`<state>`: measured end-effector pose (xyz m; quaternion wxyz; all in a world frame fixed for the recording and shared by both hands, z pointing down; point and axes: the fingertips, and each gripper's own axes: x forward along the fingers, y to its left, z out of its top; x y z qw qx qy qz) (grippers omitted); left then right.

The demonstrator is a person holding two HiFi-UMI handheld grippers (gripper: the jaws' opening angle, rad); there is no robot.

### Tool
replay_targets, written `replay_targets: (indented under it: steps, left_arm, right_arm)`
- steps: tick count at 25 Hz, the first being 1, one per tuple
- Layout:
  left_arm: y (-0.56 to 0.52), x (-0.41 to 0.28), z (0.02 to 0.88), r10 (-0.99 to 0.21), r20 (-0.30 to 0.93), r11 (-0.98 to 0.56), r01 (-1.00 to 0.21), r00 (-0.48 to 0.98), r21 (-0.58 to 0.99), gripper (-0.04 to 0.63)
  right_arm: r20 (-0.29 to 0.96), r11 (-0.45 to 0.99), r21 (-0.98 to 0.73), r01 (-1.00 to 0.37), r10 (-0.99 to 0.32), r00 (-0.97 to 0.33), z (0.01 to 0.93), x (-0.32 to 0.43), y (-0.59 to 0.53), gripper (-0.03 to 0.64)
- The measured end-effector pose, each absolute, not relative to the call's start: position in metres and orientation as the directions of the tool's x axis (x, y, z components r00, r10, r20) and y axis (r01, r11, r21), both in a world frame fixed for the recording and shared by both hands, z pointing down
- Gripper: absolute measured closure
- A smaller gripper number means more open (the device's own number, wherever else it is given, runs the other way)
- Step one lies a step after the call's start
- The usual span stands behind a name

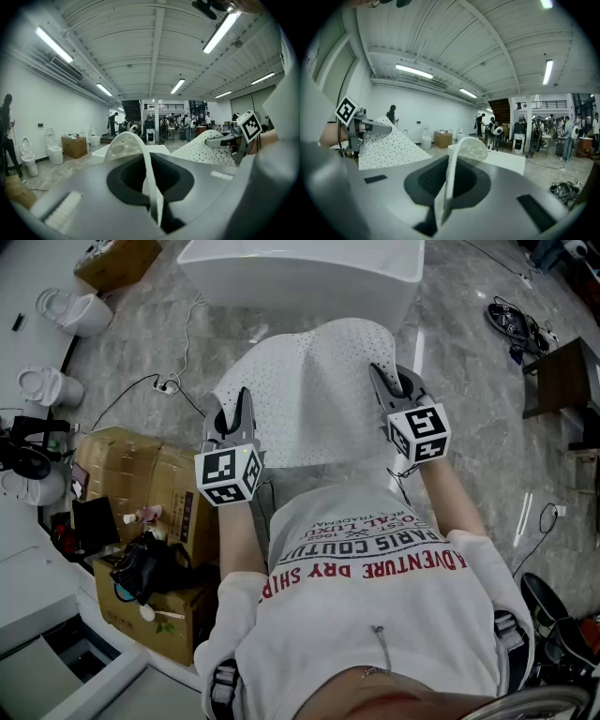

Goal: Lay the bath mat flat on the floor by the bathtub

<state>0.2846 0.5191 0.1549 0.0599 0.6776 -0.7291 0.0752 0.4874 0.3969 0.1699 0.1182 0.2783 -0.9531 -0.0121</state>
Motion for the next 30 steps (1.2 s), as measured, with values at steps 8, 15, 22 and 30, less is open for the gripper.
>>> replay_targets:
  steps: [8,15,22,30]
  left_arm:
    - [0.520,0.267,0.162,-0.977,0.196,0.081,-0.997,-0.080,-0.005,0.577]
    - [0.519,0.246,0.173,-0.976,0.211,0.060,-0.997,-0.050,0.045,0.577]
    - [0.528,0.202,0.195,-0.969,0.247,0.043,-0.995,-0.019,0.092,0.577]
    - [0.528,0.151,0.219,-0.952,0.302,0.091,-0.991,-0.058,0.097,0.577]
  right_arm:
    - [0.235,0.848,0.085,-0.524,-0.528,-0.816,0.176,0.474,0.396,0.598]
    - [0.259,0.830,0.063,-0.555,-0.550,-0.794,0.181,0.457,0.397,0.598]
    - [0.313,0.781,-0.010,-0.625,-0.591,-0.743,0.201,0.425,0.403,0.598]
    - [0.366,0.827,0.001,-0.563,-0.524,-0.769,0.234,0.367,0.393,0.598]
